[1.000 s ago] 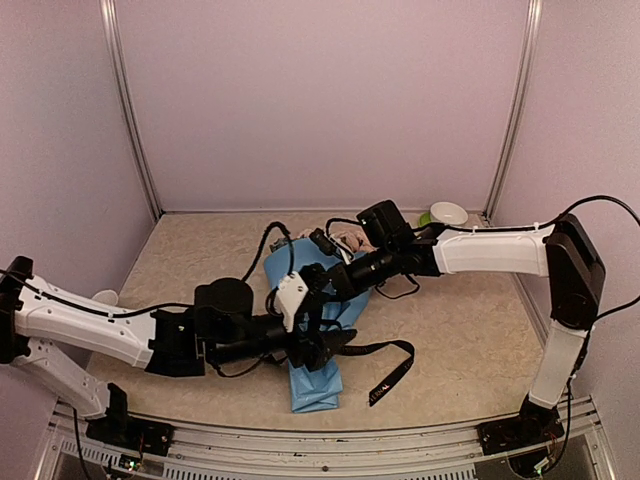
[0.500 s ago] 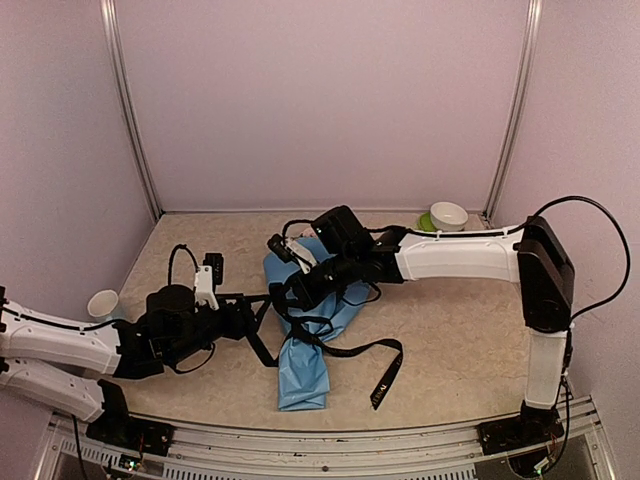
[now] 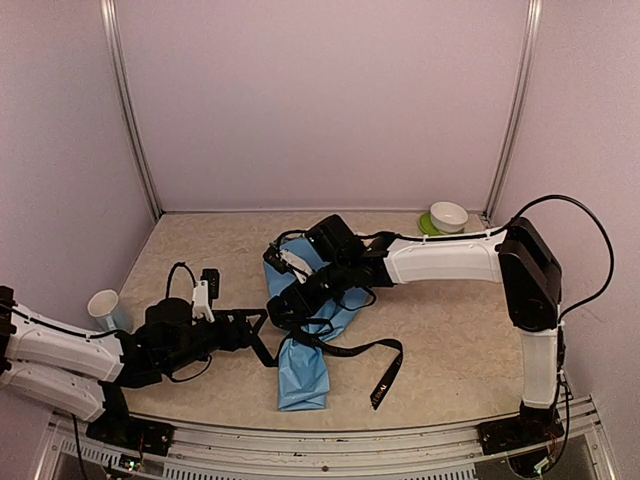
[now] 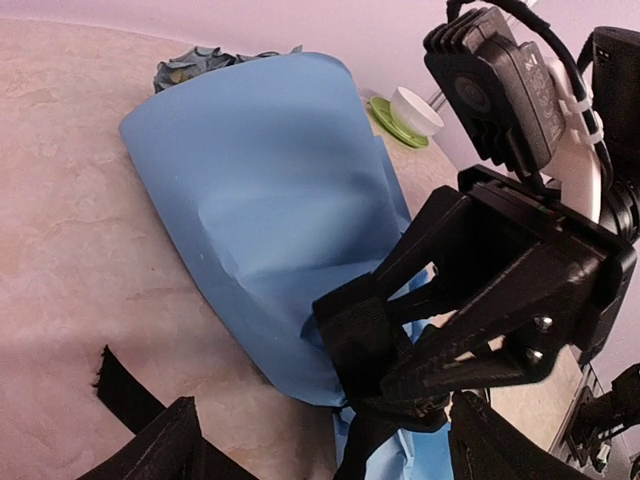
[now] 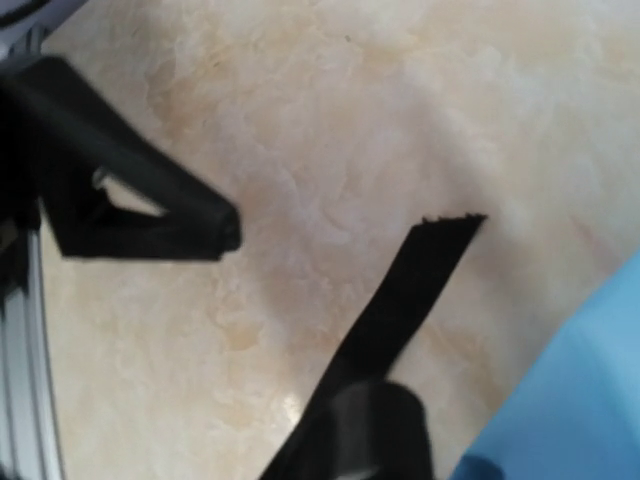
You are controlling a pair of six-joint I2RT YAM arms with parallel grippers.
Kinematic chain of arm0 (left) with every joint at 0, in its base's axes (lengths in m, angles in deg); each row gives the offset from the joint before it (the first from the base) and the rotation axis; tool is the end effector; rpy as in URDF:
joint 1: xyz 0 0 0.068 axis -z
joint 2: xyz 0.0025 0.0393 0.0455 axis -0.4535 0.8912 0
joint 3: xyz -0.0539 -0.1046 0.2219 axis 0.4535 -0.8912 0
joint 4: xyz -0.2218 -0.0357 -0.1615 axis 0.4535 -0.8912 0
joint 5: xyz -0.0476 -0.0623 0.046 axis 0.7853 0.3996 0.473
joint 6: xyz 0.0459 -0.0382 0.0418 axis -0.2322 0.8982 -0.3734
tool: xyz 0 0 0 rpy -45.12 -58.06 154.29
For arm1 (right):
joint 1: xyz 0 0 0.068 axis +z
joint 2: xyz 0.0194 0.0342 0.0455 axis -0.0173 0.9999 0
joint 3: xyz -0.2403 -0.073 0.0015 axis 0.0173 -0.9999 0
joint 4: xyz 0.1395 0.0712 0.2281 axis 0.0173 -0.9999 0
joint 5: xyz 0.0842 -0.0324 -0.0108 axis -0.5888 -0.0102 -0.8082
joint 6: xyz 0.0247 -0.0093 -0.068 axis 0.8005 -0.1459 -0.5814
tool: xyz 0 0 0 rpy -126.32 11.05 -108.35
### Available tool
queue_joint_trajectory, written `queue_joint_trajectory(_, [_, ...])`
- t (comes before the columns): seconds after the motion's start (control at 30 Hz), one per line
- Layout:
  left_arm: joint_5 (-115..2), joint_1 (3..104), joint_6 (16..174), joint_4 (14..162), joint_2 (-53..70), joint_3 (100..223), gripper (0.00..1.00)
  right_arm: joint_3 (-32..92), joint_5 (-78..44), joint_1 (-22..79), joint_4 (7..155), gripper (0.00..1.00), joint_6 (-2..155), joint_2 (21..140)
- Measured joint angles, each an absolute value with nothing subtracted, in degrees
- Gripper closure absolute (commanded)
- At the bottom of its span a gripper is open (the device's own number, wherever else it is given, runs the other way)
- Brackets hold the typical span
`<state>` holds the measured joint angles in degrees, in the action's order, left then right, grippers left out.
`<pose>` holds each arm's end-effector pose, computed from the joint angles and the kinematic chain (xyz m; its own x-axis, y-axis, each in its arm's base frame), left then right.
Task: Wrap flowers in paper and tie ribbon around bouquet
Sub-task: Cross the half-tied ribbon over the folded bouquet.
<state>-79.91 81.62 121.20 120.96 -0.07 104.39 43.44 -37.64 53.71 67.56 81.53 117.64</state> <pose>0.1639 -0.2040 0.1312 -0.5252 -0.2880 -0.8007 0.4072 0.7412 -0.5337 0.2566 0.4122 0.1671 -0.5717 -0.4966 -0.6531 -0.8203 0.3309 0.4665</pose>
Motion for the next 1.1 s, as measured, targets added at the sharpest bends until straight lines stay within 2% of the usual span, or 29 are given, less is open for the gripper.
queue_joint_trajectory(0.27, [-82.08,79.90,123.69,119.58,-1.22,104.32,0.19,44.93,-37.27,54.17,65.66,0.15,78.62,117.88])
queue_joint_trajectory(0.33, [-82.93,79.85,123.87,119.21,-2.34,104.32,0.23,45.52,-36.77,54.41,64.87,0.08,78.03,117.73])
queue_joint_trajectory(0.4, [-83.39,79.85,123.82,118.84,-3.06,104.32,0.32,45.56,-35.91,54.41,63.93,0.04,76.81,116.86])
queue_joint_trajectory(0.43, [-83.41,79.94,123.63,118.69,-3.26,104.32,0.39,45.56,-35.61,54.38,63.34,0.04,76.42,116.13])
queue_joint_trajectory(0.5, [-83.89,80.79,122.51,118.34,-3.54,104.32,0.45,45.30,-34.86,54.12,62.45,0.15,75.59,113.99])
queue_joint_trajectory(0.57, [-84.92,83.42,119.74,117.33,-4.13,104.63,0.43,43.36,-34.01,53.51,62.25,0.23,75.02,109.97])
queue_joint_trajectory(0.7, [-88.52,90.41,113.33,114.82,-5.22,107.88,0.38,33.94,-31.83,49.29,62.34,0.31,75.04,98.50])
queue_joint_trajectory(0.8, [-89.66,91.72,110.01,112.98,-4.87,111.47,0.36,25.63,-28.42,46.19,61.99,0.35,75.06,93.29])
queue_joint_trajectory(0.87, [-90.10,91.90,108.55,111.67,-3.98,113.85,0.36,21.08,-25.53,45.64,60.41,0.35,74.95,93.88])
queue_joint_trajectory(1.1, [-89.35,92.25,106.08,110.77,-3.34,115.21,0.35,9.06,-23.24,51.08,62.62,0.35,71.08,95.68])
